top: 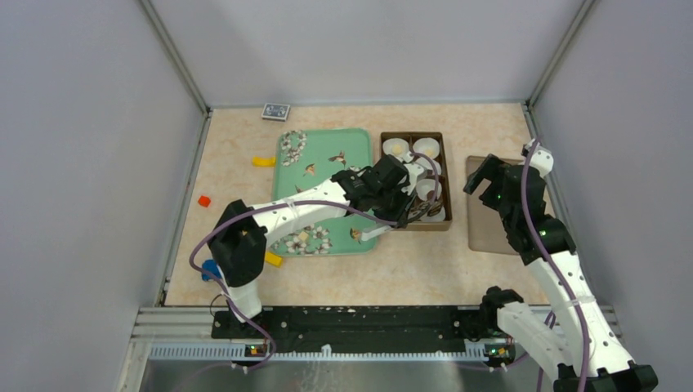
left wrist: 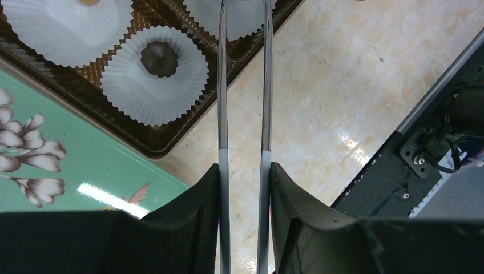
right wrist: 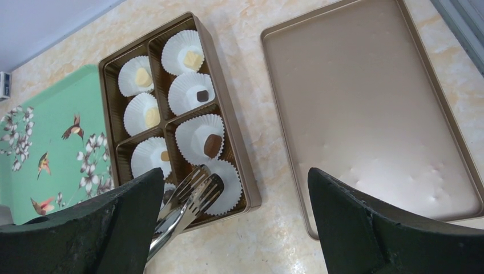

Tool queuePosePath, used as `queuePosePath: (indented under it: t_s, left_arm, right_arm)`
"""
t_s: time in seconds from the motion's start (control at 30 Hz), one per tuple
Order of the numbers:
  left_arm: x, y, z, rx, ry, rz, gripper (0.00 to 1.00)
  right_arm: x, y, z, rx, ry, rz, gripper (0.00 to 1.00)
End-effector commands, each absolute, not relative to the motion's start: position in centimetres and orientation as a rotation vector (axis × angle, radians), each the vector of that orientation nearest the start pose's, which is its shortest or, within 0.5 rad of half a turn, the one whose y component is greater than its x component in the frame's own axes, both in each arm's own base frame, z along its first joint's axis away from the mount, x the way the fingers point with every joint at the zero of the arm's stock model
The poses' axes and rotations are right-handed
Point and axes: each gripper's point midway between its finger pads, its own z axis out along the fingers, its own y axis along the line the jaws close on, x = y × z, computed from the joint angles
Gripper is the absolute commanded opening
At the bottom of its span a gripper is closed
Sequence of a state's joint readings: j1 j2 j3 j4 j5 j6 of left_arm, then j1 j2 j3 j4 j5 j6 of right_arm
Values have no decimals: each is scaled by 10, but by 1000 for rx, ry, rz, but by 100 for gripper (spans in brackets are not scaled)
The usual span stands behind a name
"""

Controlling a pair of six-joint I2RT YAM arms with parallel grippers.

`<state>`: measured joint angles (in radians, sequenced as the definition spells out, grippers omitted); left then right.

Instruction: Pack the chocolate

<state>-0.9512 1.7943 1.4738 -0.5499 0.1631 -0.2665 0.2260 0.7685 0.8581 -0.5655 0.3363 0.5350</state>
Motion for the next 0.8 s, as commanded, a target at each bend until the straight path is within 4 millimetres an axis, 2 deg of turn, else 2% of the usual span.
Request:
queuePosePath:
  t_s: [0.0,0.57,0.67,0.77]
  left_arm:
    - [243,-412,161,929,2298,-745,35]
    - [243,-412,163,934,2290,-736,45]
    - [243,-412,174,925,2269,-743,41]
    - [244,-409,196,902,2222,-752,36]
  right_arm:
    - [277,24,242,506,1916,144,94]
    - [278,25,240,504,1926,150,95]
    - [278,25,239,505,1929,151,94]
    - [278,26,239,503,1929,151,94]
